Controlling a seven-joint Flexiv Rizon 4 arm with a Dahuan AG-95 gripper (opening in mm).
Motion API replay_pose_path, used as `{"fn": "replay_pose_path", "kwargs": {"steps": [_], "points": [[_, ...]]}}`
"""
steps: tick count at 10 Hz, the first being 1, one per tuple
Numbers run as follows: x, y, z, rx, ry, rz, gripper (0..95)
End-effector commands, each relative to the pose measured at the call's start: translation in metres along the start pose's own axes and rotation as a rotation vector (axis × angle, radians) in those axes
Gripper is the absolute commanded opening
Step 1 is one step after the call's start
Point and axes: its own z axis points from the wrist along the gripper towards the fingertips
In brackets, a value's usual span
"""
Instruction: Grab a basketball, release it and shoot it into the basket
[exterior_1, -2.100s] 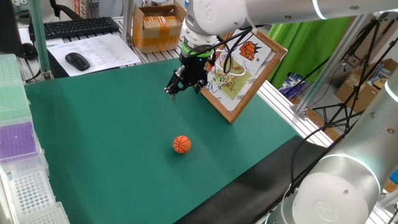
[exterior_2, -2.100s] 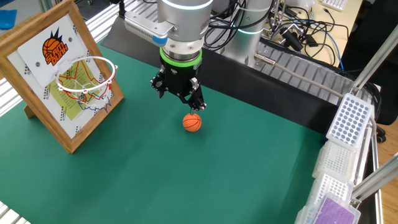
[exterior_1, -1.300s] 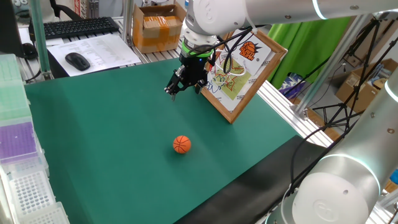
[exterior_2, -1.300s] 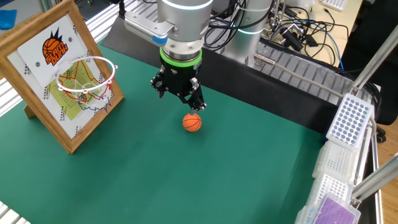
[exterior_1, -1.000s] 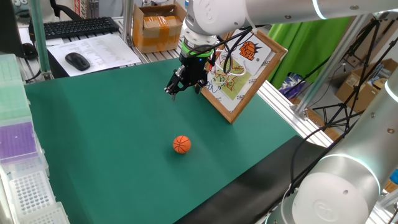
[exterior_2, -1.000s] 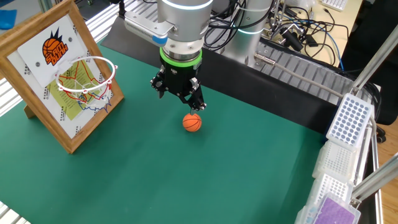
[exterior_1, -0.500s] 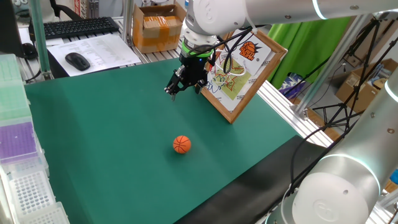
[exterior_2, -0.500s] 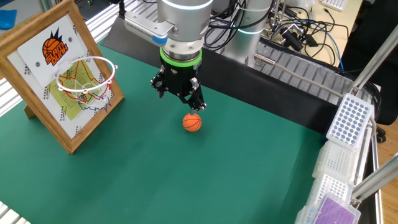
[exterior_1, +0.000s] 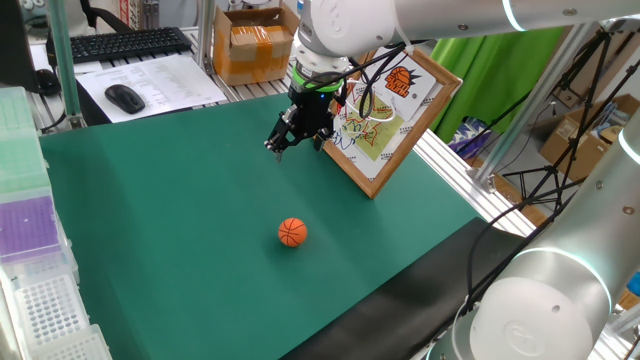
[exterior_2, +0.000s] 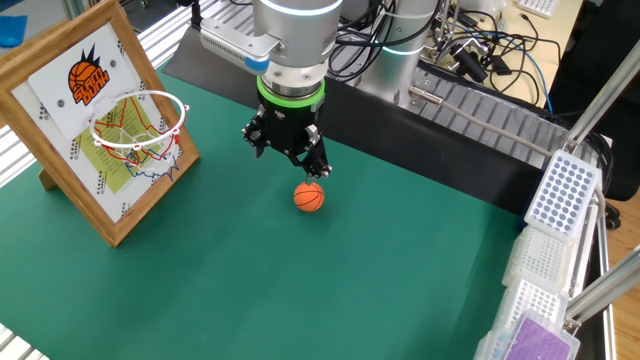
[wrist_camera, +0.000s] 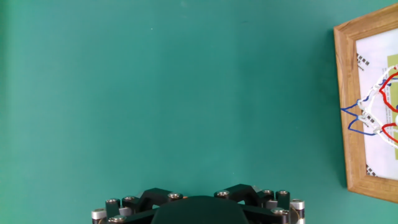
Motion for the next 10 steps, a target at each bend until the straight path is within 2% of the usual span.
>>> {"fn": "replay_pose_path", "kwargs": {"steps": [1, 2, 6, 8, 9, 10], "points": [[0.000, 0.000, 0.000, 0.000, 0.000, 0.000, 95.0], [0.002, 0.001, 0.003, -0.048, -0.036, 0.115, 0.0], [0.015, 0.007, 0.019, -0.044, -0.034, 0.120, 0.0], [0.017, 0.008, 0.016, -0.046, -0.023, 0.103, 0.0], [0.020, 0.008, 0.015, -0.046, -0.023, 0.058, 0.0], [0.025, 0.008, 0.016, -0.044, -0.023, 0.058, 0.0]]}}
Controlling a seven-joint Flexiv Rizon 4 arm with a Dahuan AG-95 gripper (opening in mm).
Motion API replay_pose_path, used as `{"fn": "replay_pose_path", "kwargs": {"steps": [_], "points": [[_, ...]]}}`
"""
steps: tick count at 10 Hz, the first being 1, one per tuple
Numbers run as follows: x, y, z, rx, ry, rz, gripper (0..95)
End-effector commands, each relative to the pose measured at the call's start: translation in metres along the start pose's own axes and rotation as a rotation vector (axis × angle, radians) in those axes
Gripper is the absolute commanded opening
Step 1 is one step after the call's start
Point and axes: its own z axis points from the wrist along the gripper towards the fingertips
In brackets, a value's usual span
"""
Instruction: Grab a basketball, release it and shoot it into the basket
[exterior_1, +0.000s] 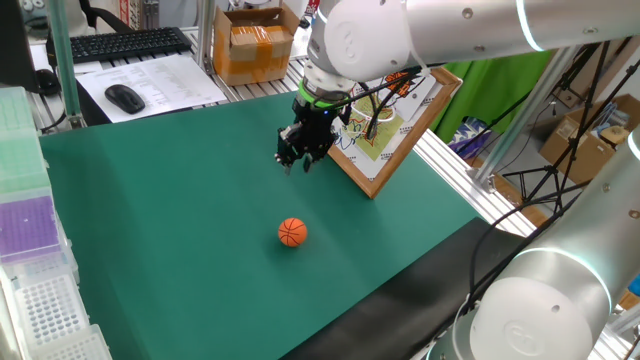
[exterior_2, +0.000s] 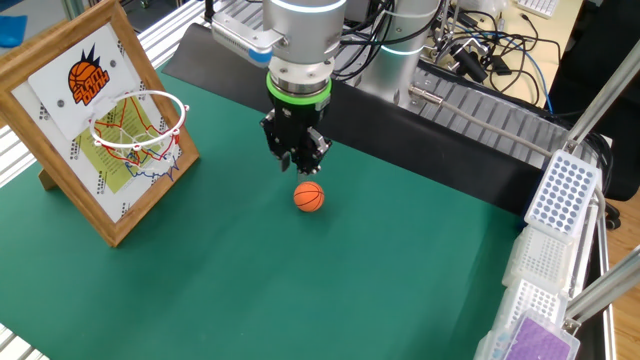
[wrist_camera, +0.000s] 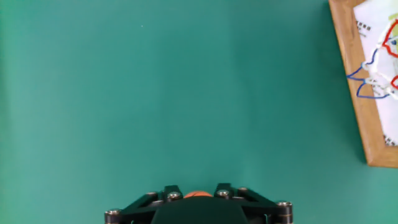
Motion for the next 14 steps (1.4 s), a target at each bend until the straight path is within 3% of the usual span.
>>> {"fn": "replay_pose_path", "kwargs": {"steps": [1, 4, 7, 10, 12, 14], "points": [[0.013, -0.002, 0.003, 0.014, -0.007, -0.040, 0.0], [0.030, -0.004, 0.009, 0.015, -0.015, -0.051, 0.0], [0.037, -0.005, 0.012, 0.014, -0.018, -0.050, 0.0], [0.038, -0.004, 0.019, 0.012, -0.029, -0.027, 57.0], [0.038, -0.003, 0.027, 0.011, -0.036, -0.021, 57.0], [0.039, -0.002, 0.035, 0.011, -0.052, -0.020, 95.0]]}}
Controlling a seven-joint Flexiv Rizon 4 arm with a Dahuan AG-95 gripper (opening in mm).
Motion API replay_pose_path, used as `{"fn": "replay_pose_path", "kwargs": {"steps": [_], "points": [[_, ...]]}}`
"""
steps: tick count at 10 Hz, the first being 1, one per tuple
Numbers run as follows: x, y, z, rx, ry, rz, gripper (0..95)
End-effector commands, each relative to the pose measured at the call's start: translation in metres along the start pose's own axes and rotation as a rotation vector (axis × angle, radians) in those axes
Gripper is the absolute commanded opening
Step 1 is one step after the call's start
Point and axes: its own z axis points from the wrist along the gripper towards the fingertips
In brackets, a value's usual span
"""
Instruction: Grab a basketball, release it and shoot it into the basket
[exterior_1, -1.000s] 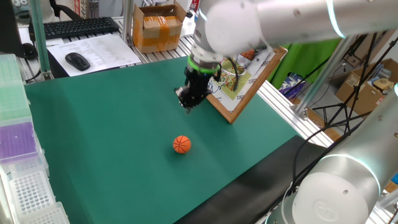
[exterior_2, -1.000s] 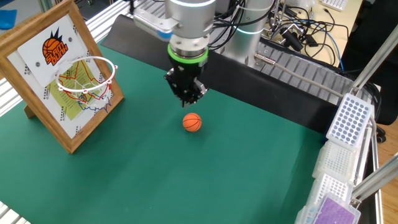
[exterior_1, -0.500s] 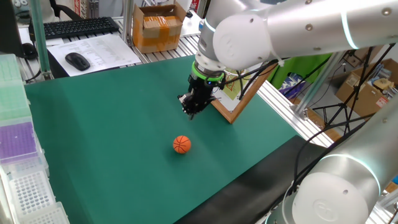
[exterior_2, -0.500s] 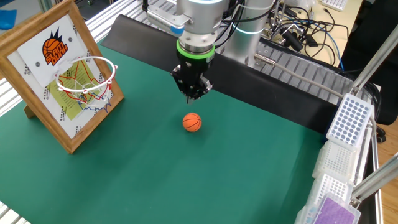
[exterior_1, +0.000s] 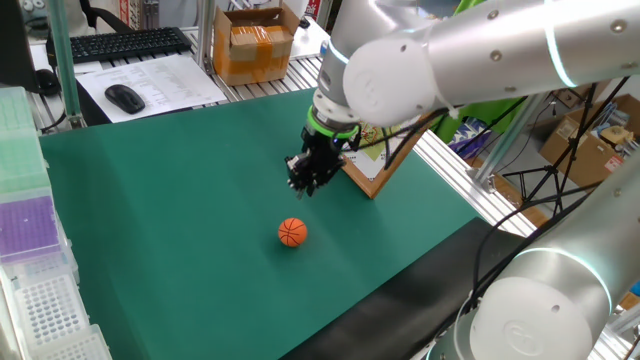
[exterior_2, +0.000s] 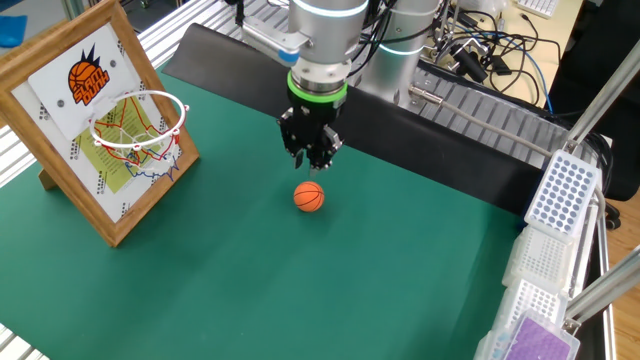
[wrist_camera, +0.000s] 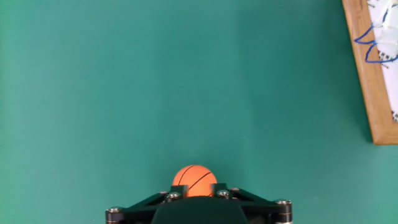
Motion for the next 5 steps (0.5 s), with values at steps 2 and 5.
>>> {"fn": "replay_pose_path", "kwargs": {"steps": [2, 5], "points": [[0.001, 0.001, 0.011, -0.001, -0.022, 0.000, 95.0], [0.004, 0.001, 0.027, -0.001, -0.034, 0.011, 95.0]]}}
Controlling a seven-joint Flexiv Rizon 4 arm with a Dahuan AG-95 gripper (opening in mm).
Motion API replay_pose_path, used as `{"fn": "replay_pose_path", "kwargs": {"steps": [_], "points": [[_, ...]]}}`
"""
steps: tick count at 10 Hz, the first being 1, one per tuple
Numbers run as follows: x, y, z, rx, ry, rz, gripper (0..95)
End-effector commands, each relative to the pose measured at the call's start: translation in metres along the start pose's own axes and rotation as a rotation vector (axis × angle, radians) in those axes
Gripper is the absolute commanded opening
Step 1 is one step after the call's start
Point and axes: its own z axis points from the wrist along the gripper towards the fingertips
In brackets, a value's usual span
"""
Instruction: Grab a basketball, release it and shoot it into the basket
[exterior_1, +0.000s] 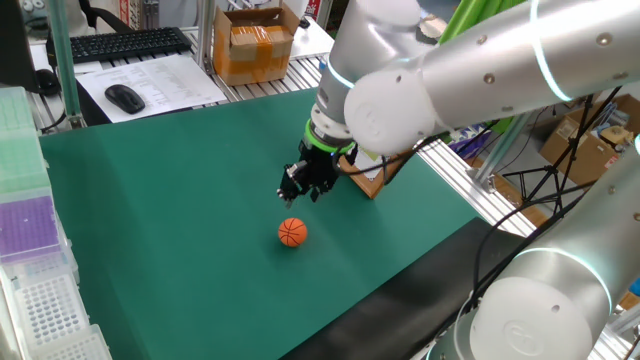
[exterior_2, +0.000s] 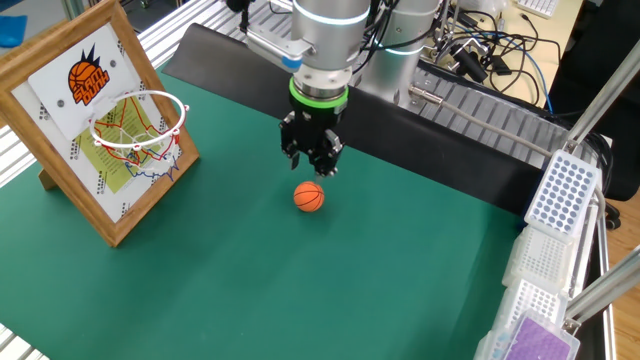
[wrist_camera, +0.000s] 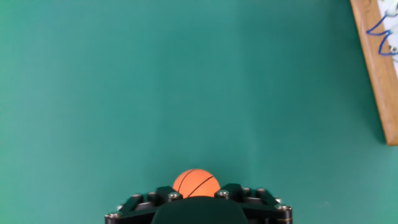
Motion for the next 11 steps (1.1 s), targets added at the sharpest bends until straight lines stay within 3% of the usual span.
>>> {"fn": "replay_pose_path", "kwargs": {"steps": [1, 11], "points": [[0.001, -0.001, 0.008, 0.002, -0.003, 0.003, 95.0], [0.009, -0.002, 0.054, -0.006, -0.040, 0.020, 95.0]]}}
